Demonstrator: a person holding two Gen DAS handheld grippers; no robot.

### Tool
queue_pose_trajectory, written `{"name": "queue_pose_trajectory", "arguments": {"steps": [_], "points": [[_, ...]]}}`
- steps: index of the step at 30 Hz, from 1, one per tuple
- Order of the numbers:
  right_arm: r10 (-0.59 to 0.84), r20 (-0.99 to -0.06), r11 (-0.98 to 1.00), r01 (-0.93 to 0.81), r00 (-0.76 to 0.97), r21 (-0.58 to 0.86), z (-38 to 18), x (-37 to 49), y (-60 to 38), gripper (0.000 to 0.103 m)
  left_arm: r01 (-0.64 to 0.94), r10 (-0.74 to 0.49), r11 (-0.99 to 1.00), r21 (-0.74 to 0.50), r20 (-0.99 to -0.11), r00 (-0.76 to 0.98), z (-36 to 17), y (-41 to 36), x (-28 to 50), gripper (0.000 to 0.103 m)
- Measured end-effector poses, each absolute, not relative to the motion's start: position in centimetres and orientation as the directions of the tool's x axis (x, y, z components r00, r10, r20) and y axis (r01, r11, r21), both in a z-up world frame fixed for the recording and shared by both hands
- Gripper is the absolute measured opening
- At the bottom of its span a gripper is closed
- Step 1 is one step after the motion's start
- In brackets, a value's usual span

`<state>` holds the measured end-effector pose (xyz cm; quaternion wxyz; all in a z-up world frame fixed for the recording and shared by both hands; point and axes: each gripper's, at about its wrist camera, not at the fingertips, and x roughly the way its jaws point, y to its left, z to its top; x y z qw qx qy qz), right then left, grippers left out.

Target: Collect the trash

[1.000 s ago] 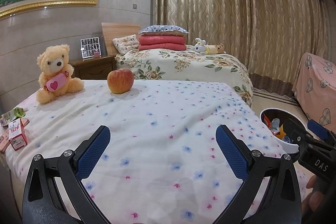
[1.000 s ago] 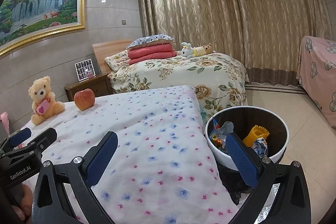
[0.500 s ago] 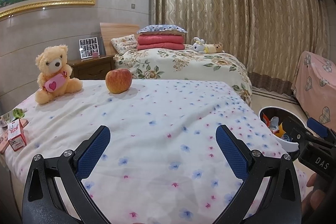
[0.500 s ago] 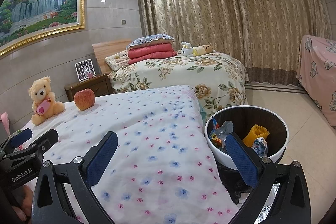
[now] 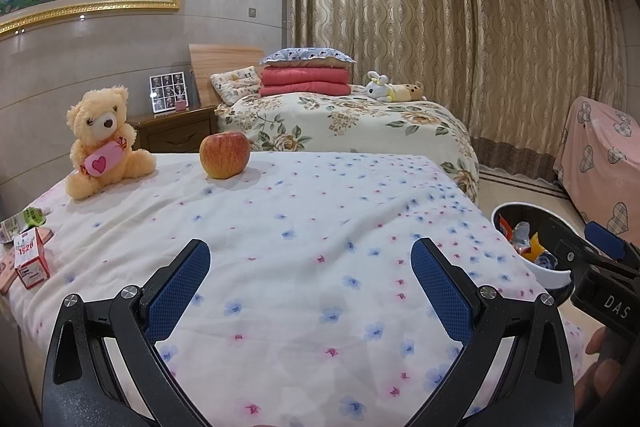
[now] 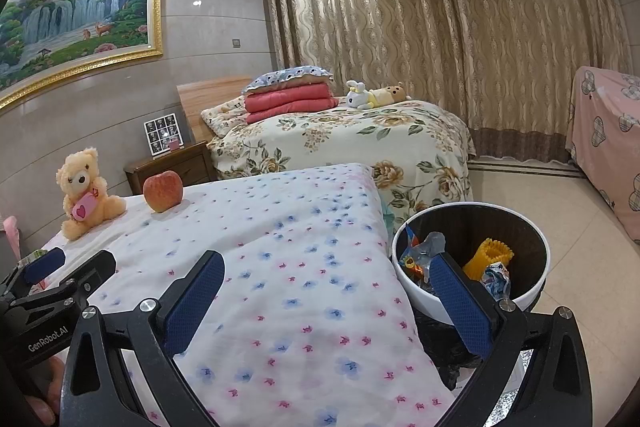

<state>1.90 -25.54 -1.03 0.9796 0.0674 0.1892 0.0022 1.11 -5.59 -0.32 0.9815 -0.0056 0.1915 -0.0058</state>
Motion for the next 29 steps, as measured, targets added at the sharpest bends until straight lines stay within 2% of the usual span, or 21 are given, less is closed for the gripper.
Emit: {"name": "queue_pose_trajectory", "arguments": {"steps": [29], "points": [[0.044, -0.399, 0.99, 0.013, 0.916, 0.139, -1.0, 2.52, -25.21, 0.103, 0.019, -0.035, 0.999, -0.042, -0.406, 0.913, -0.83, -5.06, 1.76, 0.103]]}}
